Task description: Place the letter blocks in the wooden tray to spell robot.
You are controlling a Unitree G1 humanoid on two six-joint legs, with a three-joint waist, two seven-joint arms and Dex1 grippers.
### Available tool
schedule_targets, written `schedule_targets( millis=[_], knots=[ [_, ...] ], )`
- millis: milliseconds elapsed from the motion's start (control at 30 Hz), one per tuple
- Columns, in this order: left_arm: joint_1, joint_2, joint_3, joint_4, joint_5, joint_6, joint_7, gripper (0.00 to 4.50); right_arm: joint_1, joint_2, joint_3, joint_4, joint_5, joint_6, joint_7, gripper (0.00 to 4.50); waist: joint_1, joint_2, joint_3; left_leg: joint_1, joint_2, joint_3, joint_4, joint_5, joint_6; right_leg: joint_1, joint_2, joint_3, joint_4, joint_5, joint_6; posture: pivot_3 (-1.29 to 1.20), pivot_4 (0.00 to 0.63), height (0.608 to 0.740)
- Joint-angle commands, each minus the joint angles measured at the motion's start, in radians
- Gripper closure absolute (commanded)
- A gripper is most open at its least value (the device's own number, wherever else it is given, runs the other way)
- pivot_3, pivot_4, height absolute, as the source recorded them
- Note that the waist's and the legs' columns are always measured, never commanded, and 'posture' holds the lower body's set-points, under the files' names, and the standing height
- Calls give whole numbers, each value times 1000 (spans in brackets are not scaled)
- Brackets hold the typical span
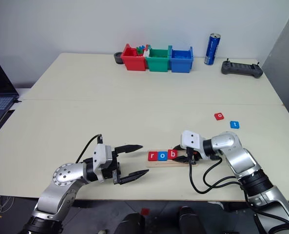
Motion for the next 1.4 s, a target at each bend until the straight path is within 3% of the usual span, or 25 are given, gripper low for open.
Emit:
schedule_targets(
  millis=[33,367,667,1167,1267,1400],
  knots=[
    [-9,1,6,-18,-7,-24,-2,0,-16,-6,-11,-20,6,-10,14,3041,0,0,0,0,0,0,0,0,0,0,0,0,0,0,0,0,150,740],
    [-14,-3,3,-12,-3,-30,1,0,-10,-1,-3,-9,-10,-14,13,3041,0,0,0,0,0,0,0,0,0,0,0,0,0,0,0,0,150,740],
    [-17,3,6,-7,-4,-33,-2,0,-22,2,-13,-2,0,-2,20,51,0,0,0,0,0,0,0,0,0,0,0,0,0,0,0,0,150,740],
    [-51,-5,11,-2,-16,-18,3,0,19,-88,-153,-152,104,152,-13,51,1,0,0,0,0,0,0,0,0,0,0,0,0,0,0,0,150,740],
    [-64,-24,14,-11,-21,-1,38,0,43,-104,-224,-177,116,218,-87,51,4,0,0,0,0,0,0,0,0,0,0,0,0,0,0,0,150,740],
    [-91,-64,6,-21,-21,23,90,0,97,-77,-333,-134,42,246,-323,51,7,0,0,0,0,0,0,0,0,0,0,0,0,0,0,0,150,740]
  ],
)
